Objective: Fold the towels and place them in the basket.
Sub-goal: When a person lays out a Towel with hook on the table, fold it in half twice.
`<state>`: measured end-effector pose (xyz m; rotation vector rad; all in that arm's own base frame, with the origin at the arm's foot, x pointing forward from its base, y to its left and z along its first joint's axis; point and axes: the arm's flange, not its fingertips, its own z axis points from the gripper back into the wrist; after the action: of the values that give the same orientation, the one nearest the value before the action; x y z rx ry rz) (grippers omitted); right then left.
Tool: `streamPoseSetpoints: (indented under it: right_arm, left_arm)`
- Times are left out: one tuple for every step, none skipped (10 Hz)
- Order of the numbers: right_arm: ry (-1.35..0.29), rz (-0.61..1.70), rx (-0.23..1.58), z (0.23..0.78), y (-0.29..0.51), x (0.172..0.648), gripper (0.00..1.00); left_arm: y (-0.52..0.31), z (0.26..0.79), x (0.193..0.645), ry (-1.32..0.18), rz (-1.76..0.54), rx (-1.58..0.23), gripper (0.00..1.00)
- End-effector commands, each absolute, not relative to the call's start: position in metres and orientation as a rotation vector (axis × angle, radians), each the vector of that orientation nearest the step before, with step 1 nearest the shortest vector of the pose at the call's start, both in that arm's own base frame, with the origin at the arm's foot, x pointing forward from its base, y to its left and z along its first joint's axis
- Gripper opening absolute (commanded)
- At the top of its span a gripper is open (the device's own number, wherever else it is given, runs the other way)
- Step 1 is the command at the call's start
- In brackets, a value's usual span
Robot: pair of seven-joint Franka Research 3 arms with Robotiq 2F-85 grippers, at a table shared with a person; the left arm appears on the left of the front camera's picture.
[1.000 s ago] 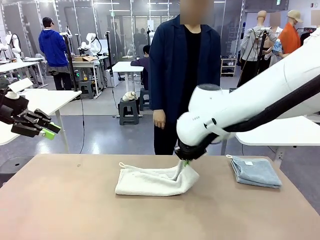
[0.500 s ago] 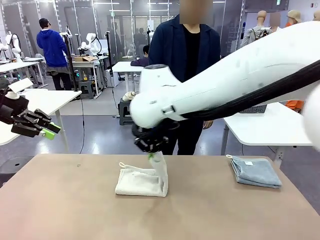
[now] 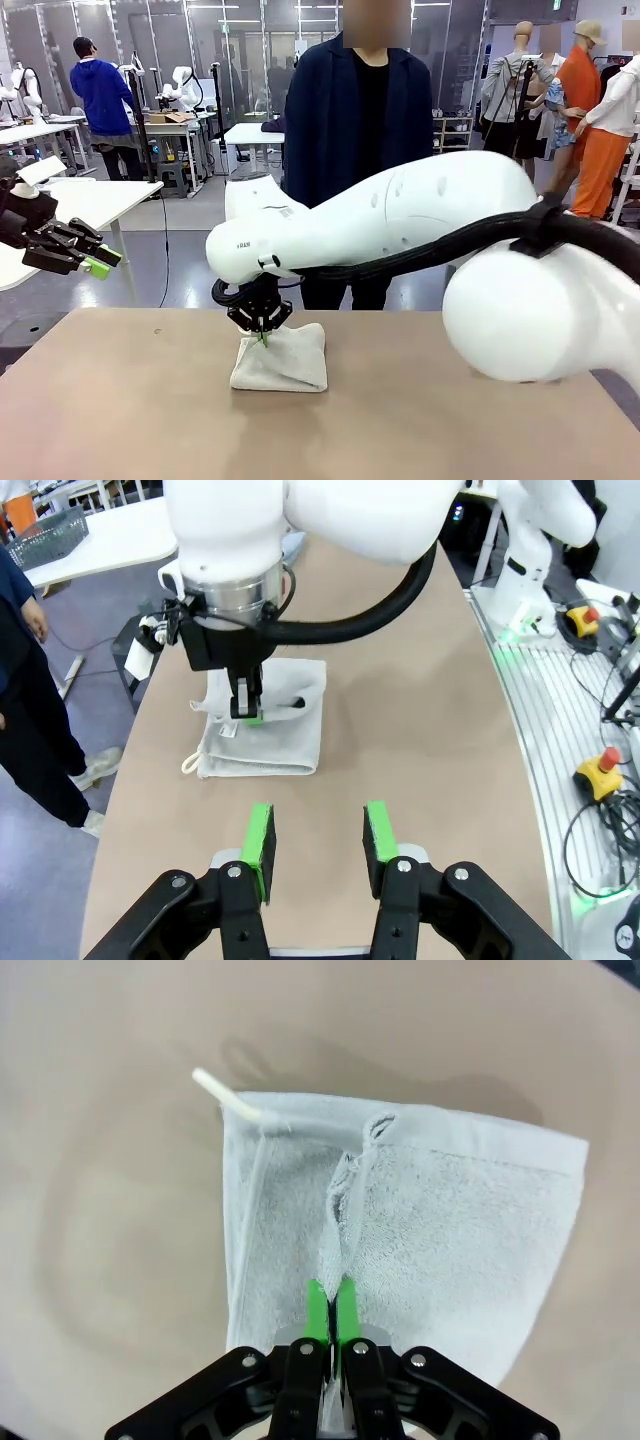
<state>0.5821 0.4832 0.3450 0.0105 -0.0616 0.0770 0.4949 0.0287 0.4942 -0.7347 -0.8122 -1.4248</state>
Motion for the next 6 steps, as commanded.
streamPoseSetpoints:
  right_arm:
    - [-0.081,0.068,-0.024,0.348,0.496,0.596,0.00]
    - [-0.069,0.082,-0.020,0.344,0.498,0.596,0.00]
    - [-0.057,0.096,-0.011,0.343,0.500,0.595,0.00]
    - [-0.052,0.114,-0.006,0.342,0.502,0.593,0.00]
    - [-0.048,0.120,-0.007,0.342,0.504,0.592,0.00]
    - [-0.045,0.126,-0.006,0.341,0.506,0.591,0.00]
  left_arm:
    - [0.030,0.495,0.494,-0.817,-1.430,-0.736,0.47]
    - [0.030,0.495,0.494,-0.817,-1.430,-0.736,0.47]
    - [0.030,0.495,0.494,-0.817,-1.430,-0.736,0.47]
    - [0.030,0.495,0.494,-0.817,-1.430,-0.736,0.47]
    - [0.030,0.495,0.494,-0.817,-1.430,-0.736,0.47]
    - [0.030,0.495,0.494,-0.817,-1.430,-0.736,0.47]
